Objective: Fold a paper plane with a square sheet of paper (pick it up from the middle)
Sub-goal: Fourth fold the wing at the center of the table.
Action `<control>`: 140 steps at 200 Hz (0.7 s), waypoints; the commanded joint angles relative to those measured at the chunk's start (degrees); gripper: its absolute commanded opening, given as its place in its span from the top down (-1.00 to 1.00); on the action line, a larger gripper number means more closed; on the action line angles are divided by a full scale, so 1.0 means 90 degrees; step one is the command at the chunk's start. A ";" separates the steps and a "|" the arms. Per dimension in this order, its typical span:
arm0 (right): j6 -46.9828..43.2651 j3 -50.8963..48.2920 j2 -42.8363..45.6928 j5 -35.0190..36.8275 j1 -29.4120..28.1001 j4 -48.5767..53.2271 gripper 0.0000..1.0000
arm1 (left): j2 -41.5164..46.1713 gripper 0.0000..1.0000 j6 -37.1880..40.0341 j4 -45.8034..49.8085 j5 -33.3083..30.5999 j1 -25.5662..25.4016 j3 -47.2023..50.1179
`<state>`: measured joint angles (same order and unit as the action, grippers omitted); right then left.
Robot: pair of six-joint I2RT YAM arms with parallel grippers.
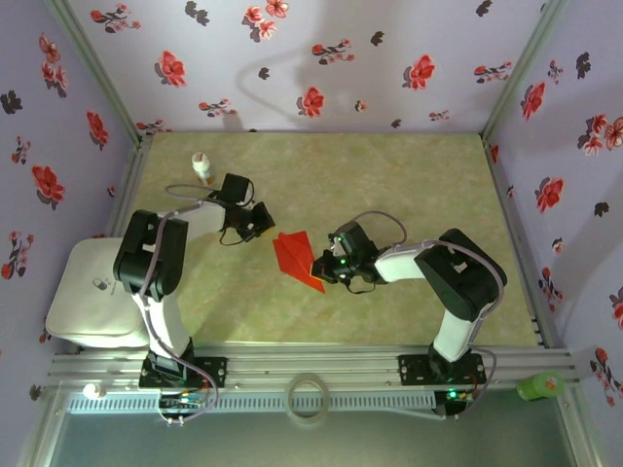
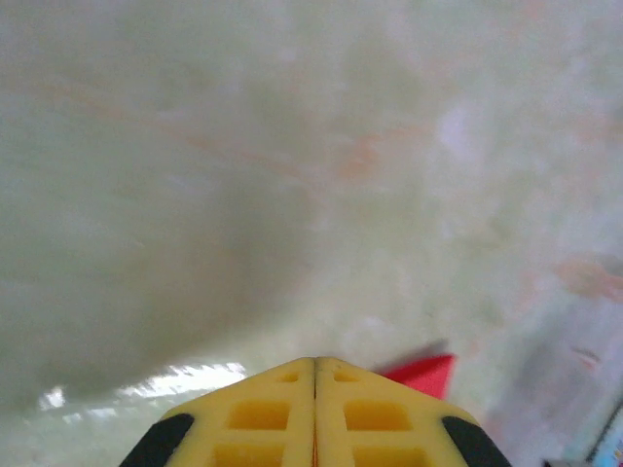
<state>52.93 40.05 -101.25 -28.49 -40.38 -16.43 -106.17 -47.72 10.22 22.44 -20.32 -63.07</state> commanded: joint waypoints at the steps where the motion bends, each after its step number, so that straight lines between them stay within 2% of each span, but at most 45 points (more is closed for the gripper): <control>1: -0.0135 -0.0241 -0.0326 0.0287 -0.0035 0.1317 1.00 | 0.0610 0.83 0.0198 0.0145 0.0125 -0.0338 0.0024; 36: -0.0129 -0.0212 -0.0288 0.0353 -0.0035 0.1366 1.00 | 0.0800 0.88 -0.0401 -0.0609 0.0664 -0.1029 0.0776; 61: -0.0109 -0.0220 -0.0269 0.0371 -0.0035 0.1368 1.00 | 0.0837 0.93 -0.0814 -0.1165 0.0734 -0.1493 0.1203; 140: -0.0102 -0.0226 -0.0331 0.0382 -0.0035 0.1327 1.00 | 0.0611 0.97 -0.1328 -0.1868 0.0671 -0.1915 0.1830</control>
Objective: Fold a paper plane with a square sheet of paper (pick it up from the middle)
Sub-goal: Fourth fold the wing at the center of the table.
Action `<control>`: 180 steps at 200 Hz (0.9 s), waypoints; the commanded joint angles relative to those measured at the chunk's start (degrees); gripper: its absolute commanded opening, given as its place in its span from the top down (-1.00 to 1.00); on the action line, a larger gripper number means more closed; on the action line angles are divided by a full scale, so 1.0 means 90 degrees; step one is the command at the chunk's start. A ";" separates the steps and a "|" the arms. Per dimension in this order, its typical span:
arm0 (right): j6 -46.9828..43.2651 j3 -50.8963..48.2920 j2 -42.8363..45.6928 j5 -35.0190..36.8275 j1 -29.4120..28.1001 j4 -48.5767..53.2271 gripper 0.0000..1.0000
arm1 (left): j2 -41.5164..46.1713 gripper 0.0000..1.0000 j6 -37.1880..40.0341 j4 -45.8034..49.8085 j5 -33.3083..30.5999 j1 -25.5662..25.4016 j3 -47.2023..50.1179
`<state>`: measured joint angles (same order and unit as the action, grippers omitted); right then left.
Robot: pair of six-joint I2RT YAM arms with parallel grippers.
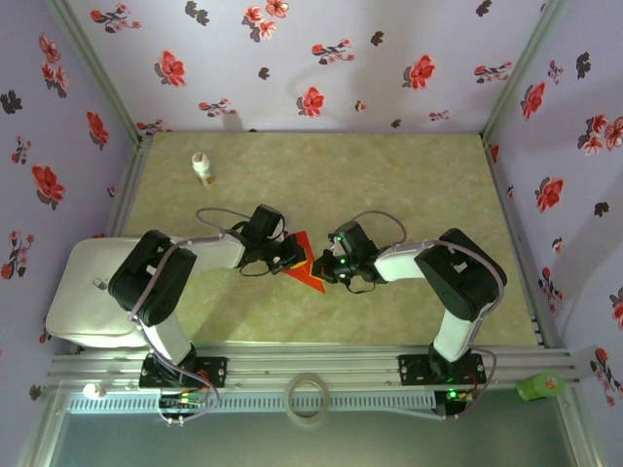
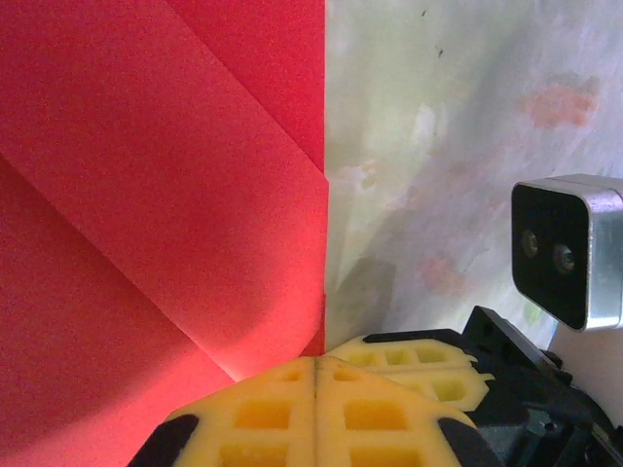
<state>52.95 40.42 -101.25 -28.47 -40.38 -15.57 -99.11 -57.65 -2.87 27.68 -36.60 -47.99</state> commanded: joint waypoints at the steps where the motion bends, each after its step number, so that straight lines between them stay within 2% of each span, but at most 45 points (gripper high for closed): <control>1: -0.0103 -0.0270 -0.0331 0.0375 -0.0035 0.1232 1.00 | -0.0176 0.97 -0.0230 -0.0418 0.0088 -0.0104 0.0160; 26: -0.0102 -0.0291 -0.0367 0.0377 -0.0035 0.1231 1.00 | -0.0310 0.98 -0.0200 -0.0455 0.0056 -0.0103 0.0250; 65: -0.0092 -0.0335 -0.0398 0.0375 -0.0035 0.1191 1.00 | -0.0509 0.98 0.0250 -0.0037 -0.0554 0.0034 0.0315; 81: -0.0097 -0.0347 -0.0381 0.0394 -0.0034 0.1193 1.00 | -0.0538 0.98 0.0342 -0.0191 -0.0696 0.0180 0.0419; 180: -0.0131 -0.0383 -0.0347 0.0351 -0.0035 0.1248 1.00 | -0.0956 0.95 0.0677 0.0484 -0.0547 0.1380 -0.0486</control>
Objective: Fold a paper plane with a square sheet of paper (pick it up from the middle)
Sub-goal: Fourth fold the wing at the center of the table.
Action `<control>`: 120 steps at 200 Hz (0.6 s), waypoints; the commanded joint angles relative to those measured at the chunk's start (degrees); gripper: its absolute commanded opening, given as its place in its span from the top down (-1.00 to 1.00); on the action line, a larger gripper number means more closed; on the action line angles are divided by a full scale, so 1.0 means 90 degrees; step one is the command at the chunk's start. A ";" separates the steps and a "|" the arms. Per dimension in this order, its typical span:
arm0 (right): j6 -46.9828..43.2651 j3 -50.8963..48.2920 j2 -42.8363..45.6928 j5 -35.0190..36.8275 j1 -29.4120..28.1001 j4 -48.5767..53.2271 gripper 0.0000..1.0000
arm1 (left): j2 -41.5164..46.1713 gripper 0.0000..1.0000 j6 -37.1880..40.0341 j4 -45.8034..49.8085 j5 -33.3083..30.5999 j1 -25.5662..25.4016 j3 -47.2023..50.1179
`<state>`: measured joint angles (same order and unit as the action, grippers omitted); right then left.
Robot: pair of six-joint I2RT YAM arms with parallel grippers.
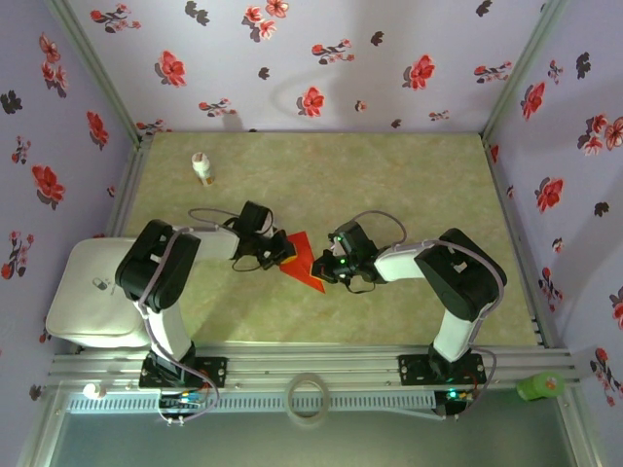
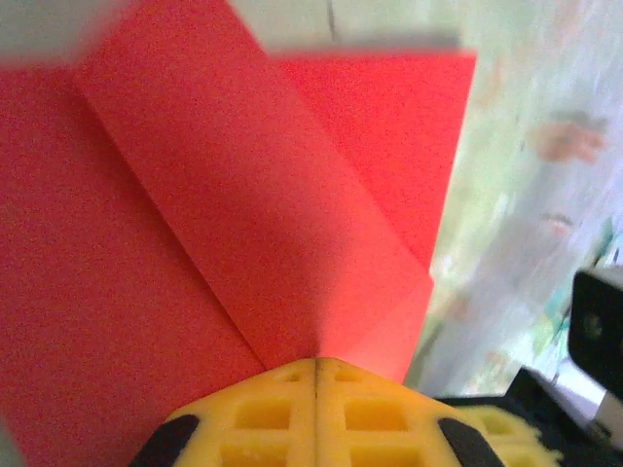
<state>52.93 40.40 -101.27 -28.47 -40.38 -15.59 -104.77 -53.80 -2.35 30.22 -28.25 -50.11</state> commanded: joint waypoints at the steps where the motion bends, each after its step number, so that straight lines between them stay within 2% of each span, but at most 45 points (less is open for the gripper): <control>1: -0.0129 -0.0379 -0.0342 0.0351 -0.0035 0.1252 1.00 | -0.0329 0.95 0.0247 0.0426 -0.0824 0.0462 -0.0261; 120: -0.0187 -0.0342 -0.0367 0.0274 -0.0035 0.1270 1.00 | -0.0510 0.91 0.0659 0.0811 -0.0460 0.0926 -0.1076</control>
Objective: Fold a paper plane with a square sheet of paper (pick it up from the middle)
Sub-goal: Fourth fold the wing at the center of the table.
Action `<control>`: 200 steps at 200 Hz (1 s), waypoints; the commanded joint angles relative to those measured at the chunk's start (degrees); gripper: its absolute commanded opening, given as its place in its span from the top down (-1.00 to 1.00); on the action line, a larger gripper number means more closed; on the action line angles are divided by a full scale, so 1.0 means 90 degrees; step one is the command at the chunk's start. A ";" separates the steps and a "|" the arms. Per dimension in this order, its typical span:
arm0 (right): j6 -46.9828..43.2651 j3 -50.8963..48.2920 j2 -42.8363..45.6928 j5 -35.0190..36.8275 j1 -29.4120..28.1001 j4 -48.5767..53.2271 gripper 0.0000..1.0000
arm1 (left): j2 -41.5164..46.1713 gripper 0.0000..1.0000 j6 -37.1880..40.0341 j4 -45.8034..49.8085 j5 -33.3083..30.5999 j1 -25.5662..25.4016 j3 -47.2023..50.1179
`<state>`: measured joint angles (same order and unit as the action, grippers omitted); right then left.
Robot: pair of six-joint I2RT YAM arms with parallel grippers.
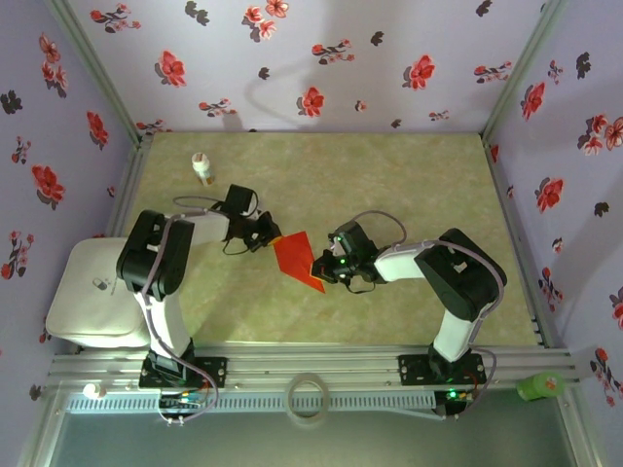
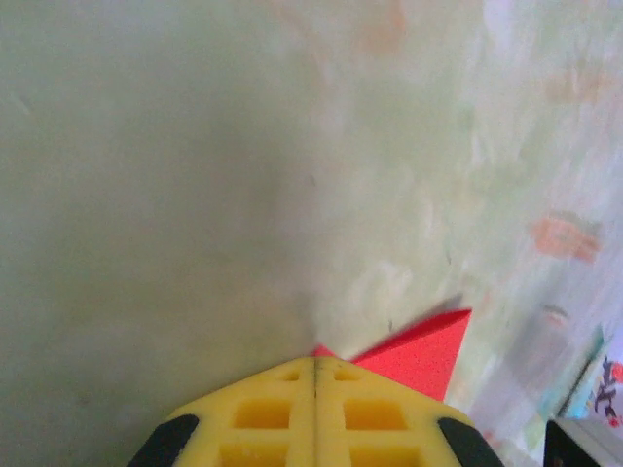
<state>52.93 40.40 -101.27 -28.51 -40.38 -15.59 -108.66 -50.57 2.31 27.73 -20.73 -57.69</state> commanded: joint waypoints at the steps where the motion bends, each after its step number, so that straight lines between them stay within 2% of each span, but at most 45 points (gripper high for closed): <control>1: -0.0187 -0.0345 -0.0363 0.0278 -0.0030 0.1272 1.00 | -0.0076 0.91 0.0307 0.0302 -0.0177 0.0094 -0.0237; 56: -0.0197 -0.0262 -0.0376 0.0268 -0.0034 0.1293 1.00 | 0.0821 0.89 0.0308 0.0466 -0.0155 -0.0028 -0.0131; 95: -0.0193 -0.0230 -0.0340 0.0290 -0.0035 0.1342 1.00 | 0.1231 0.88 0.0220 0.0378 -0.0064 -0.0673 0.0188; 131: -0.0178 -0.0203 -0.0290 0.0302 -0.0035 0.1362 1.00 | 0.0937 0.87 0.0287 0.0190 0.0044 -0.1263 0.0397; 157: -0.0175 -0.0161 -0.0271 0.0265 -0.0034 0.1341 1.00 | 0.0536 0.88 0.0196 -0.0071 0.0133 -0.1298 0.0516; 200: -0.0207 0.0026 -0.0023 0.0173 -0.0035 0.1375 1.00 | 0.0235 0.90 0.0265 0.0043 -0.0169 -0.1232 0.0620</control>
<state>52.51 41.28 -101.21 -28.69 -40.38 -13.76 -105.12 -49.12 2.13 28.16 -32.36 -52.82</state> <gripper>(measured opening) 0.047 0.062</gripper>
